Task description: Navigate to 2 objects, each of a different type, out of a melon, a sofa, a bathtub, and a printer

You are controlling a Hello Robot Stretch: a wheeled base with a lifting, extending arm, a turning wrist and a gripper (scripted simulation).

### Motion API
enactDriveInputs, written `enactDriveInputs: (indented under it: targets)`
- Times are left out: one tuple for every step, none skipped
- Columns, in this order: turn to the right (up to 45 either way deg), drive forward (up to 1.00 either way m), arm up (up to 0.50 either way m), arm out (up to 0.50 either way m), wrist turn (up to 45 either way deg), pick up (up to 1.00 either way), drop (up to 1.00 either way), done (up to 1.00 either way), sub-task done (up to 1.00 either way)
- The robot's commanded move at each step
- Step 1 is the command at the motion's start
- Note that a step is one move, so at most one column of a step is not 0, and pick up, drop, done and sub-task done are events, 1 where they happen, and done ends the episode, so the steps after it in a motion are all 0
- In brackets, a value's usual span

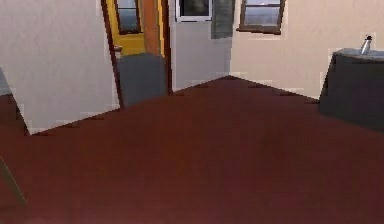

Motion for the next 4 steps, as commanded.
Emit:
enactDriveInputs:
  targets:
    - [9.0, 0.0, 0.0, 0.0, 0.0, 0.0, 0.0, 0.0, 0.0]
    - [0.0, 0.3, 0.0, 0.0, 0.0, 0.0, 0.0, 0.0, 0.0]
    - [36.0, 0.0, 0.0, 0.0, 0.0, 0.0, 0.0, 0.0, 0.0]
    - [0.0, 1.0, 0.0, 0.0, 0.0, 0.0, 0.0, 0.0, 0.0]
